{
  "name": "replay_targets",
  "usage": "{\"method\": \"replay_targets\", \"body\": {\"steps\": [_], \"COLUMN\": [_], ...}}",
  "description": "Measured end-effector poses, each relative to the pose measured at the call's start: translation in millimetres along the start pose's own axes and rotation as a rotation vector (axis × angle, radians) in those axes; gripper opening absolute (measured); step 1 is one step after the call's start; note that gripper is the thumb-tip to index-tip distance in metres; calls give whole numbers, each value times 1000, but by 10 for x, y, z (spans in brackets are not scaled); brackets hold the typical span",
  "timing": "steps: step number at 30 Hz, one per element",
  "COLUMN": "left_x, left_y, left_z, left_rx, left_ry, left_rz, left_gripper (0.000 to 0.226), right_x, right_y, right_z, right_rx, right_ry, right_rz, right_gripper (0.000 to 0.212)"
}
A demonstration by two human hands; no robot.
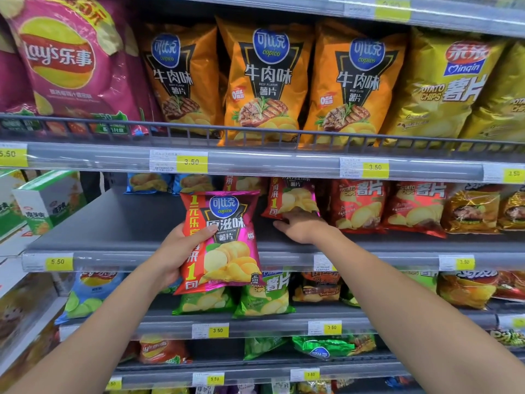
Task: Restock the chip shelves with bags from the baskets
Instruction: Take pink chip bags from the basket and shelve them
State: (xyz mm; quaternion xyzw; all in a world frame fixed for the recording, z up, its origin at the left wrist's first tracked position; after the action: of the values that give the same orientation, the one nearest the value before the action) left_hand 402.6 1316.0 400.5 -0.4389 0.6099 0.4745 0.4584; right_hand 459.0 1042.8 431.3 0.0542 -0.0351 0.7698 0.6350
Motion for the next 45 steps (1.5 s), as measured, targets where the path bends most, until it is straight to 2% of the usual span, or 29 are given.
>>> {"method": "replay_targets", "body": {"steps": [10,17,24,28,30,32,35,39,42,45], "left_x": [3,-52,-114,-169,-205,-236,-234,-243,-261,-273], "left_y": [-26,18,-2,-24,-40,-58,-124,-179,-197,-209], "left_z": [-5,-45,-109,-307,-435,-563,-733,-961,-1113,-1222], "left_rx": [-3,-4,16,64,80,86,86,100,111,122], "left_ry": [7,-13,-49,-82,-85,-71,-64,-48,-27,-15], "left_rz": [12,5,-19,-13,-12,-5,16,45,53,59], "left_gripper": [55,44,67,107,98,70,51,50,52,54], "right_x": [-142,-209,-187,-171,-137,-93,-55,23,42,-60], "right_y": [-261,-362,-145,79,253,465,765,1050,1155,1143], "right_z": [-87,-84,62,219,332,459,513,322,192,105], "right_rx": [39,-6,-49,-155,-248,-328,-331,-133,1,20], "right_ry": [-61,-115,-203,-340,-469,-559,-746,-1080,-997,-956], "right_rz": [45,69,78,86,116,136,74,-34,-12,-25], "right_gripper": [72,61,56,44,36,34,36,31,41,48]}}
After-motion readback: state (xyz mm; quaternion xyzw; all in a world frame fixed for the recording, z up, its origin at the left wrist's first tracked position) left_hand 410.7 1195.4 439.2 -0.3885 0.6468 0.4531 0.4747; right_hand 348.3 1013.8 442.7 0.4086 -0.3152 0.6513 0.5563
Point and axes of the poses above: each hand's wrist, its own y-axis away from the middle knuckle, its own z-axis out of the back of the hand, x = y × z, the point moved 10 cm from there along -y, towards the middle knuckle, and after that the axes turned 8 degrees about z, right-handed, at the moved point
